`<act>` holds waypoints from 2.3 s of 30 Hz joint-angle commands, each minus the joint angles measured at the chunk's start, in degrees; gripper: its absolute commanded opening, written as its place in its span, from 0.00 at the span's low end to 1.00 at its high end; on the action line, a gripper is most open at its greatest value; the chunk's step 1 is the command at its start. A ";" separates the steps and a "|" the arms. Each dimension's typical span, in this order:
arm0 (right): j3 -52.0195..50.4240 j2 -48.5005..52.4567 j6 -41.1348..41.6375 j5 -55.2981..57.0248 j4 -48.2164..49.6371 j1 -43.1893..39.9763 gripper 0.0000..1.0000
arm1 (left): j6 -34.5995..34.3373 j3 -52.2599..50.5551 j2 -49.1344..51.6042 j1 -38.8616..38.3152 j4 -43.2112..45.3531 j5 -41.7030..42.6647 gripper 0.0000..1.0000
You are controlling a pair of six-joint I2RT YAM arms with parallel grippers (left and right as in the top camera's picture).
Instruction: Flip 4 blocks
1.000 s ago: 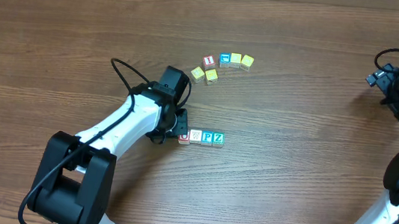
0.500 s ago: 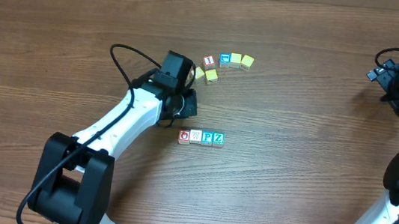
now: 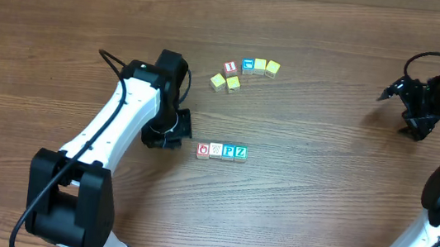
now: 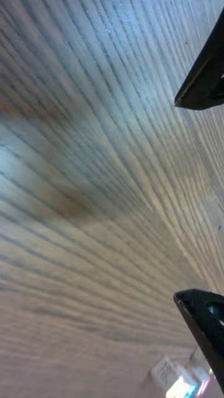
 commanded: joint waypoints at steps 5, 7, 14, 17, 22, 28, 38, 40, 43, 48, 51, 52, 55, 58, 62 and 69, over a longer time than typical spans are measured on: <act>-1.68 -0.46 -1.53 4.92 0.31 3.82 1.00 | -1.18 -4.79 0.28 -9.22 2.25 0.87 0.04; -2.67 -0.46 -1.53 4.92 1.40 4.63 1.00 | -3.76 -5.73 0.28 -11.13 4.61 -1.81 0.04; -4.17 -0.46 -1.55 8.28 5.03 6.58 1.00 | -10.91 -6.29 0.28 -12.90 7.26 -5.62 0.04; -4.17 -0.46 -1.53 8.28 7.80 6.60 1.00 | -11.02 -8.02 0.28 -13.11 10.21 -5.60 0.04; -4.17 -0.46 -1.53 8.33 13.11 6.60 1.00 | -12.59 -12.76 0.28 -13.35 14.56 -3.78 0.04; -4.17 -0.46 -1.53 8.31 17.46 6.60 1.00 | -12.50 -14.36 0.28 -13.35 16.96 -3.74 0.04; -4.17 -0.46 -1.53 8.33 18.10 6.60 1.00 | -12.48 -15.58 0.28 -13.35 21.62 -4.74 0.04; -4.17 -0.46 -1.53 8.33 18.10 6.60 1.00 | -12.48 -15.61 0.28 -13.35 21.73 -4.76 0.04; -4.17 -0.46 -1.53 8.33 18.10 6.60 1.00 | -12.48 -15.61 0.28 -13.35 22.05 -4.76 0.04; -4.17 -0.46 -1.53 8.33 18.10 6.60 1.00 | -12.48 -15.72 0.28 -13.35 23.65 -4.79 0.04; -4.17 -0.46 -1.53 8.33 18.10 6.60 1.00 | -12.48 -15.72 0.28 -13.35 24.26 -4.79 0.04; -4.17 -0.46 -1.53 8.33 18.10 6.60 1.00 | -12.46 -15.72 0.28 -13.35 24.37 -4.83 0.04; -4.17 -0.46 -1.53 8.33 18.10 6.60 1.00 | -12.46 -15.72 0.28 -13.35 24.57 -5.18 0.04; -4.17 -0.46 -1.53 8.33 18.10 6.60 1.00 | -12.48 -15.72 0.28 -13.35 24.55 -5.09 0.04; -4.17 -0.46 -1.53 8.33 18.10 6.60 1.00 | -12.04 -15.65 0.26 -13.35 23.54 -3.58 0.04; -4.17 -0.46 -1.53 8.33 18.10 6.60 1.00 | -7.67 -10.47 -1.64 -12.81 19.08 0.92 0.04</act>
